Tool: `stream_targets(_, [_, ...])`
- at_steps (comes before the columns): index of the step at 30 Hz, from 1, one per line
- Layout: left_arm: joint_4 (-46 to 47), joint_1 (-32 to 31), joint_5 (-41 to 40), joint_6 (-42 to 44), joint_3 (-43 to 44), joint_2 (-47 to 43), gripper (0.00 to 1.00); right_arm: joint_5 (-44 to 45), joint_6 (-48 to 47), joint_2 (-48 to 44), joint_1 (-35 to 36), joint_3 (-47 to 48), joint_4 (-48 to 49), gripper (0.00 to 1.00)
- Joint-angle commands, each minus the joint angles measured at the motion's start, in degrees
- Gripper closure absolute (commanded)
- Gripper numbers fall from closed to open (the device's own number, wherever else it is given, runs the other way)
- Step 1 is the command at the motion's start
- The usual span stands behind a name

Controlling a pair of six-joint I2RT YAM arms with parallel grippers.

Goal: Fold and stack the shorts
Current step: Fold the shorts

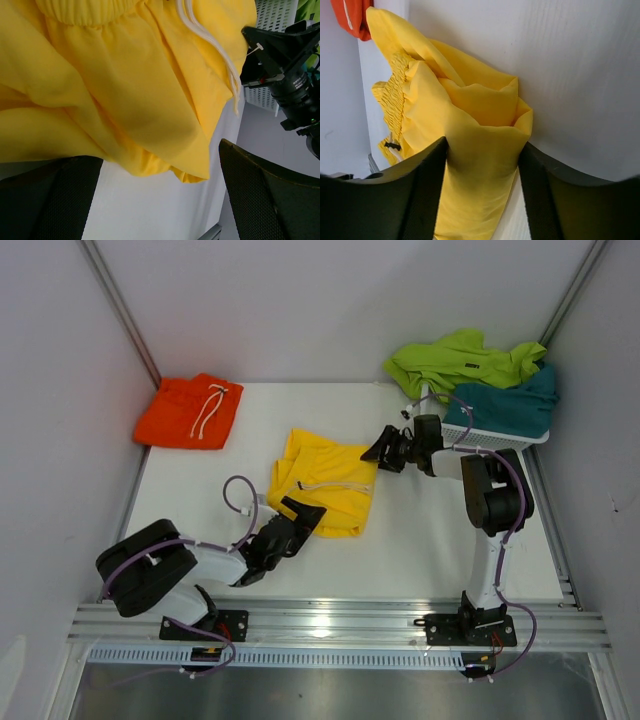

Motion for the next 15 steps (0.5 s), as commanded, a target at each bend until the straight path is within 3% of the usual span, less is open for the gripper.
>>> stream_targets(1, [-2.13,-0.02,-3.37,-1.32,0.38,3.45,0.01,0.53,0.32,-2.20,0.69,-0.99,1.71,0.42])
stream_targets(3, [-1.17,0.68,-3.46,-0.45,0.47,4.07,0.01,1.31,0.76,-2.81,0.78,-1.95,2.59,0.60])
stream_targets(6, [0.42,3.23,-1.88,1.05,0.64,5.82,0.06,1.93,1.20,-3.87,0.60,-3.80,3.83,0.74])
stream_targets(8, [2.09,5.42,-0.04,2.45,0.38,7.49,0.20,2.19,1.63,-4.57,0.60,-5.37,4.88,0.86])
stream_targets(11, [4.20,8.85,3.65,6.57,1.34,9.86,0.46,2.55,2.51,-6.59,0.43,-8.27,6.72,0.96])
stream_targets(13, [5.25,11.22,6.45,8.69,1.96,10.75,0.65,2.81,3.04,-9.13,0.69,-10.38,8.12,0.97])
stream_targets(15, [5.52,12.63,7.79,12.45,2.57,10.84,0.77,4.65,3.57,-11.68,1.48,-14.42,8.57,1.00])
